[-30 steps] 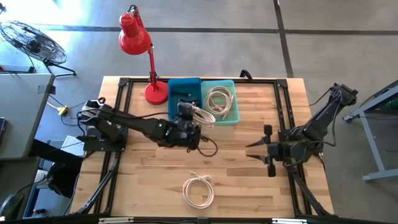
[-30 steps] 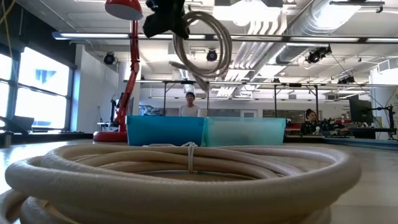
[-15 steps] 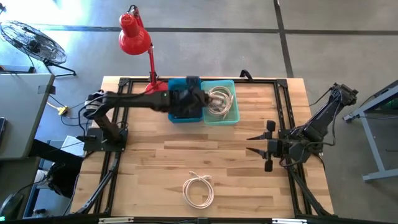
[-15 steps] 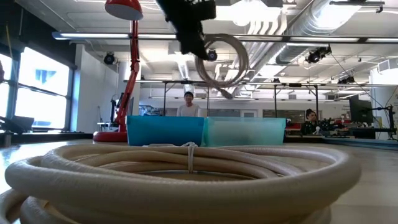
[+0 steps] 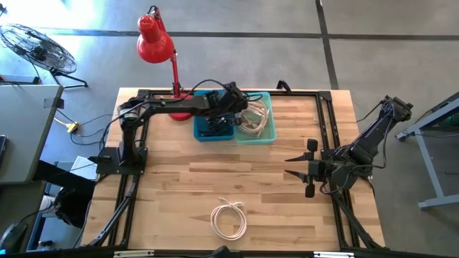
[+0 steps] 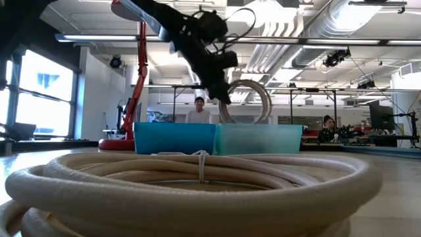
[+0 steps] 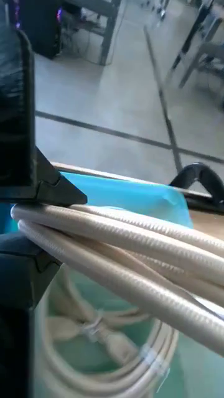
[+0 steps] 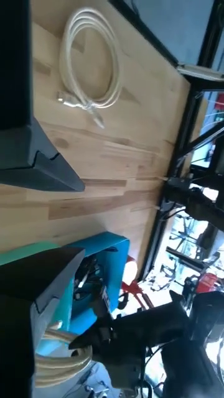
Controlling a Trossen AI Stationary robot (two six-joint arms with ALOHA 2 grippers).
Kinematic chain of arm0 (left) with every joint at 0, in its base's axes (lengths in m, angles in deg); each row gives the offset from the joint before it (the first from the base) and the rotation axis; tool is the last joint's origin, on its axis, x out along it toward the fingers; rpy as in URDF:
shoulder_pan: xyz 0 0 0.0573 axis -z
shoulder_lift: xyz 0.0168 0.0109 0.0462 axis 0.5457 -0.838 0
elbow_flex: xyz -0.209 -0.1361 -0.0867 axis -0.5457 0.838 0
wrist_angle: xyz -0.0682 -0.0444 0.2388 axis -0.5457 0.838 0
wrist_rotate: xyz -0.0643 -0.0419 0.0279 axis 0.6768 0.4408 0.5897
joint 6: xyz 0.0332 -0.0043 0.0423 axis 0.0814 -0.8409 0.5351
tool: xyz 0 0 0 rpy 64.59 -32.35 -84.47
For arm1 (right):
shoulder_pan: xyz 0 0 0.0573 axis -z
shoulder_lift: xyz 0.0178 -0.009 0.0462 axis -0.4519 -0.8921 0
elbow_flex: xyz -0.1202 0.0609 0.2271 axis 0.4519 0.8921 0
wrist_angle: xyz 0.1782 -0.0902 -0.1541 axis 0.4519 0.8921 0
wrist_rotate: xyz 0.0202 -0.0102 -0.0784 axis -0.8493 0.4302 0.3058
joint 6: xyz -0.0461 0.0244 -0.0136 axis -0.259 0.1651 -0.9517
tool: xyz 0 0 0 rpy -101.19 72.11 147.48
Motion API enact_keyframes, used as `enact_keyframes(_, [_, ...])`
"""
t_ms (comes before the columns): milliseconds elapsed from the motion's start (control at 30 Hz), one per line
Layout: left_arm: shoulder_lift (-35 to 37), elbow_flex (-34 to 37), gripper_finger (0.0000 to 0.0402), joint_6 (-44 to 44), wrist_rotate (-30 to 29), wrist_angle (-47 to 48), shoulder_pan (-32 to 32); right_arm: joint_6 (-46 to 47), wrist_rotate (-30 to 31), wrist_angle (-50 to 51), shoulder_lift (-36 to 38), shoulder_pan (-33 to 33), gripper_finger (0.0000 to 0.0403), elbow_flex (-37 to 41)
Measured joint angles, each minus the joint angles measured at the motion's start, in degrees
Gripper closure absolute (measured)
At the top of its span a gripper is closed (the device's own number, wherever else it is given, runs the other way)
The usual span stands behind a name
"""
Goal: Pick & Place USB Port
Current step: Put the brown HDMI cable into the green bin
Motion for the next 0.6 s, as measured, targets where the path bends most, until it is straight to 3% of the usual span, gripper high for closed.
enact_keyframes(100, [-2.0, 0.0, 0.0353, -0.1, 2.2, 0.0, 0.2, 1.8, -0.2, 2.1, 0.0, 0.0, 0.0257, 0.0])
enact_keyframes(400, [-2.5, 0.0, 0.0209, -0.3, 1.9, -0.6, 3.0, 4.0, -0.5, 3.5, 0.0, 0.0, 0.0257, 0.0])
enact_keyframes(600, [-2.4, -2.4, 0.0158, 1.7, 1.4, 0.0, 5.3, 4.4, -0.7, 3.4, 0.0, 0.0, 0.0257, 0.0])
